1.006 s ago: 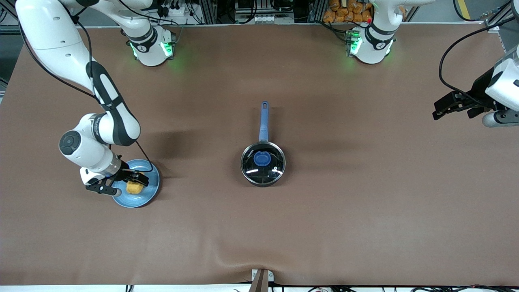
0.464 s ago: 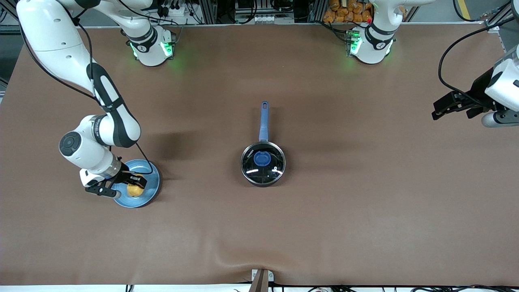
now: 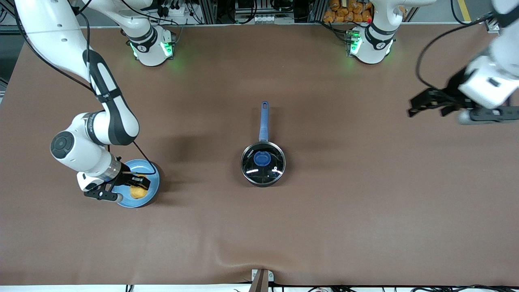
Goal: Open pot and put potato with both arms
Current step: 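Grasp the potato with the right gripper while the left gripper reaches the lid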
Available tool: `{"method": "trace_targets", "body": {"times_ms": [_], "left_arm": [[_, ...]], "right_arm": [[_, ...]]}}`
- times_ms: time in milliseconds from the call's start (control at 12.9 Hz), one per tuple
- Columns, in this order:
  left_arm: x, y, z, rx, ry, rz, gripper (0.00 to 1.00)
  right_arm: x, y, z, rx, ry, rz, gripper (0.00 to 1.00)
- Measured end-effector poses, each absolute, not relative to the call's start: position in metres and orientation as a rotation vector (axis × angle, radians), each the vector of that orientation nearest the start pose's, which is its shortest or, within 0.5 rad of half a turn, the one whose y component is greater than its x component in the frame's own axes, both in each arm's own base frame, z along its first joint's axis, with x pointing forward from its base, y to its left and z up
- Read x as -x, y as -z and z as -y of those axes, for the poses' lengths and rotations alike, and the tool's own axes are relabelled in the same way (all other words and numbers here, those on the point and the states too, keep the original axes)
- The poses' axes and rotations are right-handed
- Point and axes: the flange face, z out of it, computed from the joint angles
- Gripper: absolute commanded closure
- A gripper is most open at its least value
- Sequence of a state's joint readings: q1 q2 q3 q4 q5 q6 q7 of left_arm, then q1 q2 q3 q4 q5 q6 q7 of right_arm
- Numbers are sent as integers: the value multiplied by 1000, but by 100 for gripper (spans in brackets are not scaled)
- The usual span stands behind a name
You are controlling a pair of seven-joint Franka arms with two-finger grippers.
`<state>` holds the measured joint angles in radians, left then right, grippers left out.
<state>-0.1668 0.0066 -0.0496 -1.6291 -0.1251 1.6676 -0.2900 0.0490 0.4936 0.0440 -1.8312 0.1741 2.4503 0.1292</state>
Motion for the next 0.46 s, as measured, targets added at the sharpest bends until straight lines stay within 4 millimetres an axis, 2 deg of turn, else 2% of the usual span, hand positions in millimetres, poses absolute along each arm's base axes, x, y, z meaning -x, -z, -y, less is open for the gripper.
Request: {"method": "trace_targets", "body": {"times_ms": [155,309,464], "left_arm": [[-541,-583,216,3274,-7,180,0],[-540,-551,290,3285,-10,246,0],[-547,-511,349,3286,-42,301,0]], "right_arm": [[-659,-288,-67,2972,144,-233,87],[-662,-299,-71,2972,113,-219,88],[-665,-314,-72,2970,97,-209,93]]}}
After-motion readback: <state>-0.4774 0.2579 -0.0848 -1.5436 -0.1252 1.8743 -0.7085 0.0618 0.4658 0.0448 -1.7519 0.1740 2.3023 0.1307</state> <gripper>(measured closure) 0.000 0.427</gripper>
